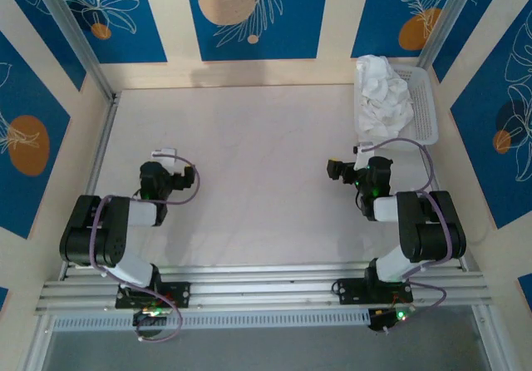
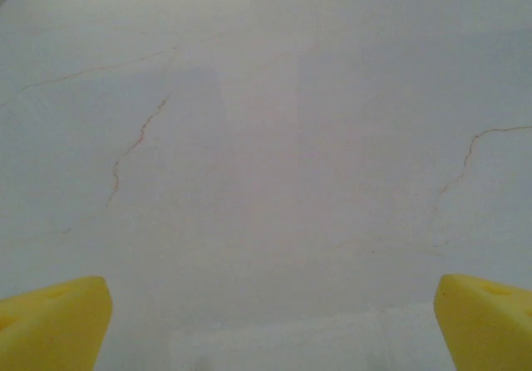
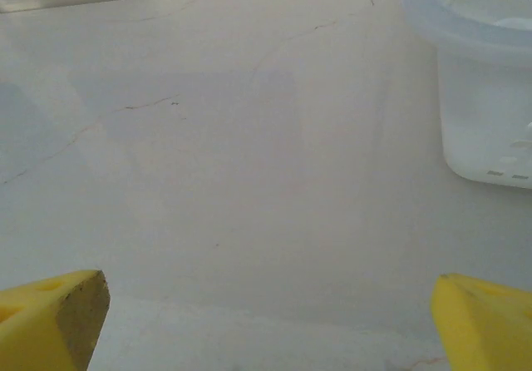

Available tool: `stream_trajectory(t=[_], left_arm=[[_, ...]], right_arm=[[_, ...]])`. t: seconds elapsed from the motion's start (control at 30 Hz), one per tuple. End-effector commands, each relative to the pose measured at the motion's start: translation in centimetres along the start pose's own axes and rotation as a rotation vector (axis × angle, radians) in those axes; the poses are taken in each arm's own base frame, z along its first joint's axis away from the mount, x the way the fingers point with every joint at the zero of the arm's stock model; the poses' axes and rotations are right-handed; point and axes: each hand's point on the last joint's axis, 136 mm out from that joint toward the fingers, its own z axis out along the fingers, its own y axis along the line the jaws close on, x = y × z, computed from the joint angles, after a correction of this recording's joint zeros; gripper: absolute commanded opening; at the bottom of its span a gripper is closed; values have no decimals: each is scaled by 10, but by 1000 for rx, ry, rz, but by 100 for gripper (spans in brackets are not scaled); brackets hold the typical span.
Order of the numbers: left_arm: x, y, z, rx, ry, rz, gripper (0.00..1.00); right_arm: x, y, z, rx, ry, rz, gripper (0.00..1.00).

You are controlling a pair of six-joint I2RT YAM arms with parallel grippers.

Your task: Fold the inside-out t-shirt

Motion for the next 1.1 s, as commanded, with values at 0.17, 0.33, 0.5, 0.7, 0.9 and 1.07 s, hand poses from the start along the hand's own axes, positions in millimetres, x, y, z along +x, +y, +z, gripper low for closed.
stream_trajectory(t=[0.17,0.33,0.5,0.7,0.9,1.07], left_arm=[[-13,-2,1,17,-27,10,99],[-13,-2,1,17,-27,9,99],[-13,-2,1,19,-26,9,99],[-22,-6,-5,40,-41,24,99],[-72,-15,-55,64,-78,-35,99],[-127,-66,-102,249,-115,-104,99]], right_arm=[[-14,0,0,-3,-39,-18,99],[-14,0,0,-5,-38,-17,99],[-15,-5,-1,15,-44,-1,99],[-39,2,-19,56,-45,-23,99],[-122,-20,-60,174,30,450,100],[-157,-60,-24,265,149,612,98]])
